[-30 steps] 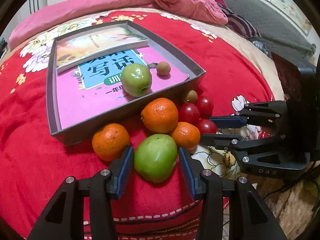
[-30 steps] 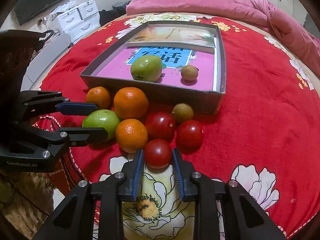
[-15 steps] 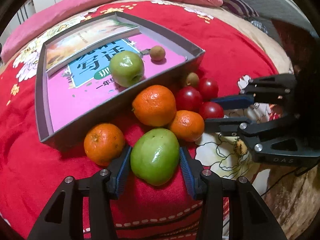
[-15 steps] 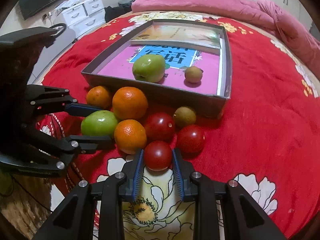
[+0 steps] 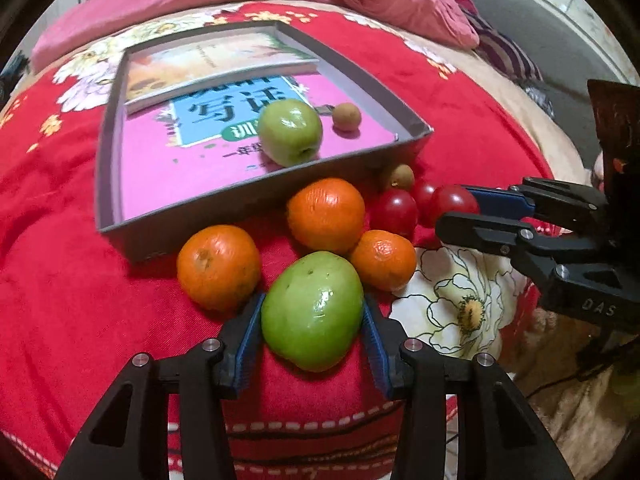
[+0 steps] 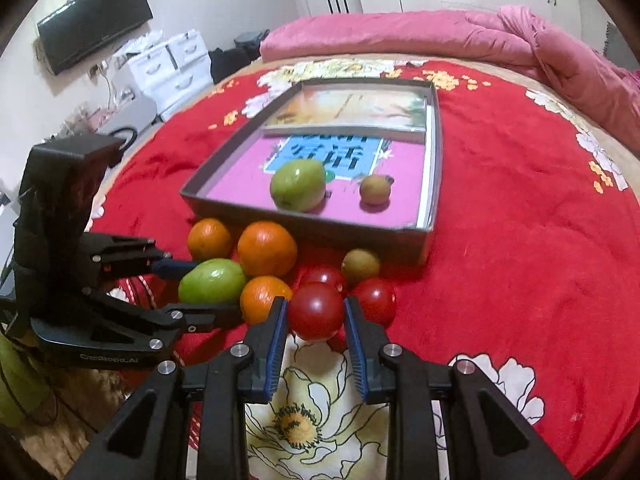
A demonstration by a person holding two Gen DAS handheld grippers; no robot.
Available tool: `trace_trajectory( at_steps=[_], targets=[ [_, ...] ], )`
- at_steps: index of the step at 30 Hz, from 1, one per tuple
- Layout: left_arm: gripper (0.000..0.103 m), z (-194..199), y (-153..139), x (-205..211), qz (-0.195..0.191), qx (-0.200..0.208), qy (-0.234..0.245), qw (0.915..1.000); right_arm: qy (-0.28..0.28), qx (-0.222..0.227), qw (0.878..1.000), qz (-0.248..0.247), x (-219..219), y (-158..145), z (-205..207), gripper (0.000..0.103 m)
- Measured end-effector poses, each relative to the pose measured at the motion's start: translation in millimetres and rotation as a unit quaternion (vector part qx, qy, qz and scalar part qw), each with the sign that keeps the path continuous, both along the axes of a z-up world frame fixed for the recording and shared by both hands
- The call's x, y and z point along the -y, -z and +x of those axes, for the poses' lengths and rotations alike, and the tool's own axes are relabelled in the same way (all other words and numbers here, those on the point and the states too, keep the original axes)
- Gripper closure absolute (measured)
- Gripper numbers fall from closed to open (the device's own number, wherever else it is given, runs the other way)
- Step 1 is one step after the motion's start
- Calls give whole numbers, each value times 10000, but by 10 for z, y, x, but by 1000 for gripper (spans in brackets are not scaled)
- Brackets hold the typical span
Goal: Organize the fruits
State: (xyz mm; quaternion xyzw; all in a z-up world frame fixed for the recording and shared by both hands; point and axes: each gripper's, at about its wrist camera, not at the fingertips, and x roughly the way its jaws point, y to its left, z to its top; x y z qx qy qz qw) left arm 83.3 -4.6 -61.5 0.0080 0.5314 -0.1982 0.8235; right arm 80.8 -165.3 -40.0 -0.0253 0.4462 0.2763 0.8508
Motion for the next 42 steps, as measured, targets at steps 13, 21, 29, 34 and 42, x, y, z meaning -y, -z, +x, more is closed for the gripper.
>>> trace_trajectory(
  at_steps=[13, 21, 29, 34, 42],
  targets=[
    [55, -125, -345, -130, -261, 271, -353, 9987, 30, 281, 9993, 247, 33, -132, 28, 74],
    [55, -148, -513, -128, -278, 450, -442, 9976, 3, 354, 9989, 295, 28, -166, 13, 74],
    [55, -139, -592, -126, -360, 489, -557, 9966, 8, 421, 9984, 371, 45, -205, 9, 74],
    [55, -140, -655, -116, -412, 539, -604, 9959, 40, 451, 9982, 396, 53, -232, 7, 74],
    [55, -134, -719, -141, -436, 577, -707, 9949, 39, 518, 9977, 438, 69, -276, 18, 74]
  ],
)
